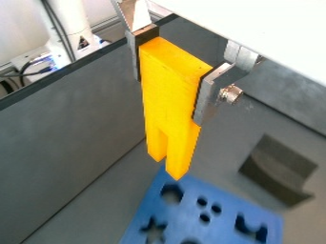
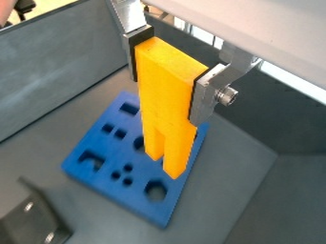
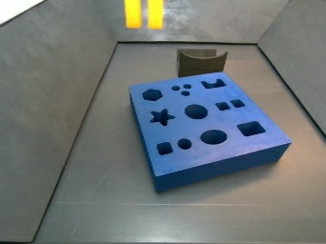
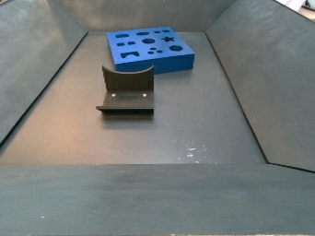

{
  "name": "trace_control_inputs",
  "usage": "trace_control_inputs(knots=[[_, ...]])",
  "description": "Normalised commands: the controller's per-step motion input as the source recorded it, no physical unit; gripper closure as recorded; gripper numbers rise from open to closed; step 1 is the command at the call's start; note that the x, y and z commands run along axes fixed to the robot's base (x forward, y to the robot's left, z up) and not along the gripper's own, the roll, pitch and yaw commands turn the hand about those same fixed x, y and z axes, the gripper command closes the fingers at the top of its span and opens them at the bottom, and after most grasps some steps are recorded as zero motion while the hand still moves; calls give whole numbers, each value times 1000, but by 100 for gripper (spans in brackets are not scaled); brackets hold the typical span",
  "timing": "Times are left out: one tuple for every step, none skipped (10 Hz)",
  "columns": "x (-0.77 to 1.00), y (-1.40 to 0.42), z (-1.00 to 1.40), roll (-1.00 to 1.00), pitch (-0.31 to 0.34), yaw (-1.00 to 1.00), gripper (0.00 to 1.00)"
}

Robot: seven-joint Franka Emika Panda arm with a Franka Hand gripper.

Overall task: Pick up the double-square object. Move up. Move to above the board. Insert the double-square object.
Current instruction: Move to above the board, then insert the double-square object.

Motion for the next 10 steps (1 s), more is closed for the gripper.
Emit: trace_control_inputs(knots=[[359,-699,140,20,137,0,100],[221,-382,85,36,126,12,100],[143,-229,62,41,101,10,100],[-9,11,0,0,0,-11,100],[71,0,0,0,50,191,100],[514,0,0,0,1,214,100],[760,0,-49,-16,0,220,100],[717,14,-29,0,0,209,100],[763,74,-34,0,0,231,100],[814,71,-114,0,29,263,100]])
